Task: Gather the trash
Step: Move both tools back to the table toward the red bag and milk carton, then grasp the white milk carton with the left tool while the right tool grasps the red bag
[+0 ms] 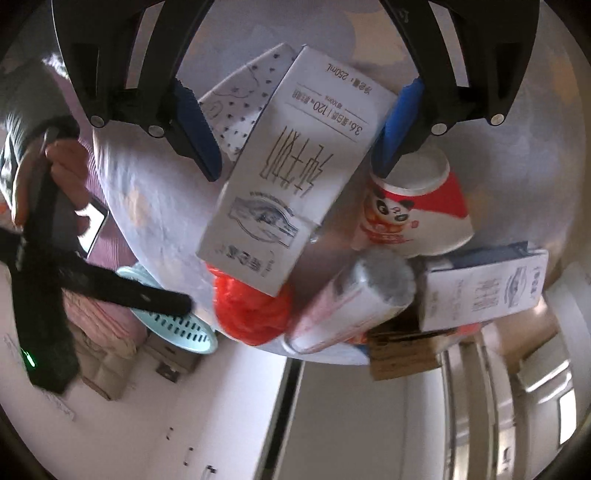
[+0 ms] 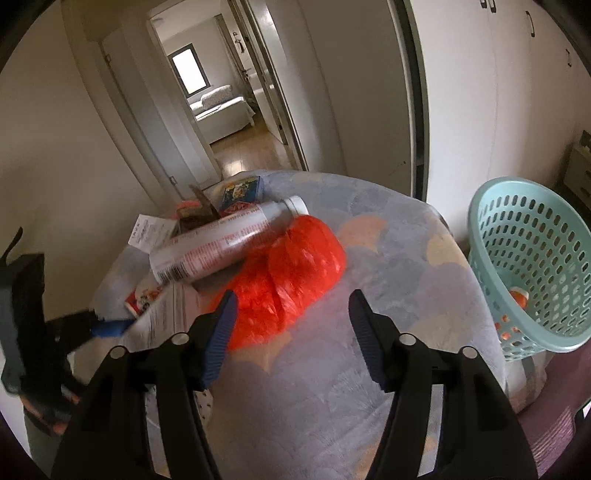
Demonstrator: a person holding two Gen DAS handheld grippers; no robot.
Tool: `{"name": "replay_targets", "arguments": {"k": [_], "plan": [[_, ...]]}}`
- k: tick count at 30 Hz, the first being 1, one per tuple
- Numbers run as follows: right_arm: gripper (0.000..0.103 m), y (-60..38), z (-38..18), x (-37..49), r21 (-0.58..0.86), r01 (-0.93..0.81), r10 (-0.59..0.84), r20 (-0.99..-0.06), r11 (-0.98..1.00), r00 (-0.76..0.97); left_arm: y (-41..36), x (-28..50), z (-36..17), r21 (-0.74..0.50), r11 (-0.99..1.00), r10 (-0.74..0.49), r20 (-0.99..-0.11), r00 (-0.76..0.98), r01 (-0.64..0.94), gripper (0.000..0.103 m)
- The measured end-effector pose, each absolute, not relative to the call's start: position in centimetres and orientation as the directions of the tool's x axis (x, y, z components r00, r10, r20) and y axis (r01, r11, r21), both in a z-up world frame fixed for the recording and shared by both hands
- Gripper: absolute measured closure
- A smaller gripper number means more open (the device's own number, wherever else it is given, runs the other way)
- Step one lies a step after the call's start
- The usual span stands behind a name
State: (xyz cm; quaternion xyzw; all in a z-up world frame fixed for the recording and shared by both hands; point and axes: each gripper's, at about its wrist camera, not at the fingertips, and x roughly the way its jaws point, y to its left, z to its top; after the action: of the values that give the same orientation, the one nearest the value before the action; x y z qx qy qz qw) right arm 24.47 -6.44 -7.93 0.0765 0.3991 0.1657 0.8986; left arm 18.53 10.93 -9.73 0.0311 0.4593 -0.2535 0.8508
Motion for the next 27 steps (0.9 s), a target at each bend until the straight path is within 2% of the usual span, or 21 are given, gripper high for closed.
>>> {"name": "replay_targets", "arguments": {"k": [3, 10, 12, 14, 15, 16, 17, 18, 19, 22, 27], "plan": [[0.035, -5.7, -8.2, 25.4, 0.272, -0.23, 0.356, -0.696, 0.935, 0.624, 10.2, 18.8, -10.0, -0.171, 0.879, -0.385, -0.805, 0.451, 0.446, 0.023], [0.031, -4.3, -10.6, 27.7, 0.284, -0.193, 0.343, -0.74, 0.939, 0.578, 9.2, 18.4, -11.0, -0.1, 0.897, -0.322, -0.814, 0.483, 0.43, 0.023], [0.032, -4.0, -11.3, 28.2, 0.302, -0.185, 0.353, -0.75, 0.935, 0.559, 9.0, 18.2, -11.0, -0.087, 0.903, -0.307, -0.815, 0.492, 0.42, 0.027], [0.032, -3.6, -11.9, 28.5, 0.291, -0.177, 0.34, -0.767, 0.94, 0.545, 8.9, 17.8, -11.0, -0.084, 0.908, -0.301, -0.813, 0.499, 0.411, 0.038], [0.042, -3.6, -12.2, 28.6, 0.289, -0.173, 0.336, -0.774, 0.942, 0.537, 8.9, 17.7, -11.0, -0.084, 0.91, -0.299, -0.812, 0.501, 0.406, 0.04], [0.056, -3.6, -12.4, 28.6, 0.298, -0.176, 0.345, -0.775, 0.938, 0.53, 9.1, 17.5, -11.0, -0.085, 0.912, -0.297, -0.811, 0.504, 0.401, 0.043], [0.062, -3.7, -12.6, 28.5, 0.314, -0.182, 0.363, -0.773, 0.932, 0.52, 9.1, 17.3, -10.9, -0.087, 0.913, -0.299, -0.809, 0.506, 0.399, 0.047], [0.073, -3.7, -12.7, 28.5, 0.317, -0.182, 0.365, -0.774, 0.931, 0.517, 9.1, 17.0, -10.8, -0.09, 0.913, -0.303, -0.803, 0.513, 0.398, 0.049], [0.077, -3.9, -12.7, 28.3, 0.312, -0.179, 0.359, -0.777, 0.933, 0.517, 9.0, 16.8, -10.7, -0.093, 0.914, -0.305, -0.799, 0.519, 0.395, 0.05], [0.083, -4.3, -12.5, 27.8, 0.312, -0.178, 0.359, -0.772, 0.933, 0.525, 9.6, 16.1, -9.9, -0.113, 0.921, -0.316, -0.777, 0.544, 0.374, 0.051], [0.084, -6.0, -11.0, 26.1, 0.308, -0.173, 0.351, -0.75, 0.936, 0.561, 10.4, 15.0, -7.4, -0.138, 0.926, -0.337, -0.726, 0.6, 0.352, 0.051]]}}
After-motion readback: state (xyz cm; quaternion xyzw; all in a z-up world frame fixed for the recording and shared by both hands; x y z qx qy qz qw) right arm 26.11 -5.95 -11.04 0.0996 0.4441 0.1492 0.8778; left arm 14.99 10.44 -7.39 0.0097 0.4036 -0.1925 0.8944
